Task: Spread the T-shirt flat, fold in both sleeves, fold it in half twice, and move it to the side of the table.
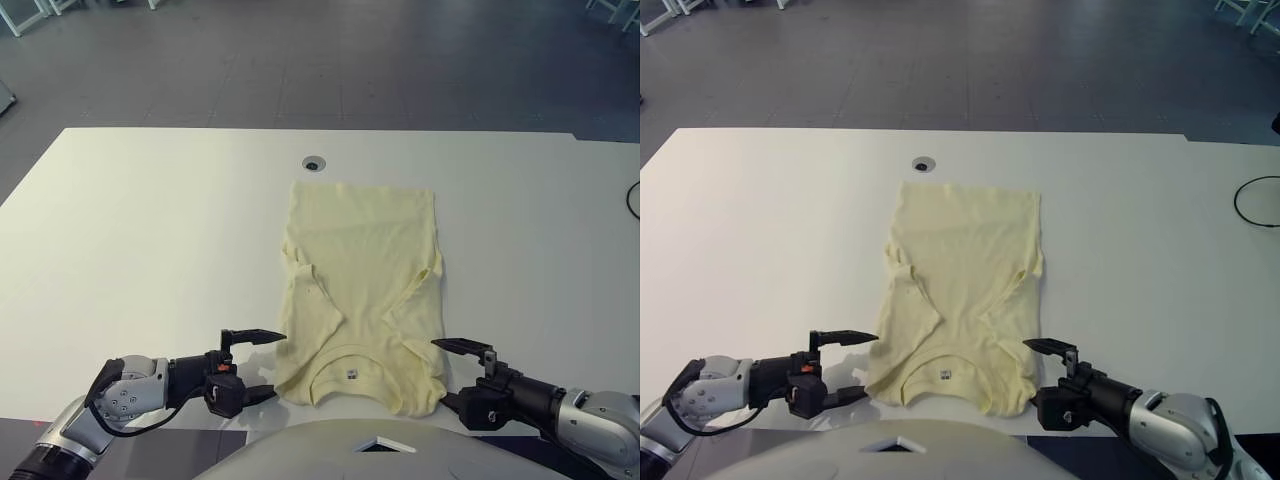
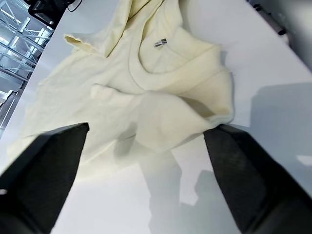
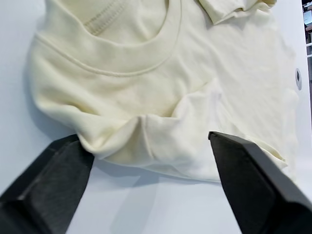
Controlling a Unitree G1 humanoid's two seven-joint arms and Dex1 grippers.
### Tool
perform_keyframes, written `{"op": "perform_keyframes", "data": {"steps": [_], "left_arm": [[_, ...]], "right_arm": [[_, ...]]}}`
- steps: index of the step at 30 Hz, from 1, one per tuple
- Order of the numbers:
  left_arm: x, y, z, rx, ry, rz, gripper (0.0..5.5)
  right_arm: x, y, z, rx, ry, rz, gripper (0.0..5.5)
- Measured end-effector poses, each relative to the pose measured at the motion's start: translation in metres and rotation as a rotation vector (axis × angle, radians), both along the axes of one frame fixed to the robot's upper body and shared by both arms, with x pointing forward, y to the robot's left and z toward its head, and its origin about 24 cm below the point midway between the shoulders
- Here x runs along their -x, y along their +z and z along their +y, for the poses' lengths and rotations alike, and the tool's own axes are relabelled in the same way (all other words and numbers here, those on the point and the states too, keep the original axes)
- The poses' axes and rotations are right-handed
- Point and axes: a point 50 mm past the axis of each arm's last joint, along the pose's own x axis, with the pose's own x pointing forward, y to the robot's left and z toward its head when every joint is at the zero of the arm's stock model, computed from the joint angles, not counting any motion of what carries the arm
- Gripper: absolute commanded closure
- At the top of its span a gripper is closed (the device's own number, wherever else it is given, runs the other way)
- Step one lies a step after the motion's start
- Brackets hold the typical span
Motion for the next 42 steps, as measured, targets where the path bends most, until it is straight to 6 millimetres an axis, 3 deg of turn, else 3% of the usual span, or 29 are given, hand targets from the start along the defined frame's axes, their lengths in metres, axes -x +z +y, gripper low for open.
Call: {"op": "perform_keyframes", "data": {"steps": [23,31,35,42], "left_arm": [[0.003,-0.007,-0.006,-0.031,-0.054,0.013,5.49],[0.01,-0.007,-0.008,-0.039,-0.086,0.052,5.5],[0.012,-0.005,-0.002,-0.064,-0.062,0.123,5.5],[0.0,0.026,-0.002,0.026,0.007,0.184,5.5]], "right_arm": [[0.005,-0.01,0.001,-0.001,0.048,0.08,5.36],[0.0,-0.005,-0.003,-0.062,0.07,0.149,5.38],[-0.016,0.006,-0.011,-0.124,0.052,0.175,5.39],[-0.038,0.025,-0.015,-0.316,-0.006,0.258,5.39]]}}
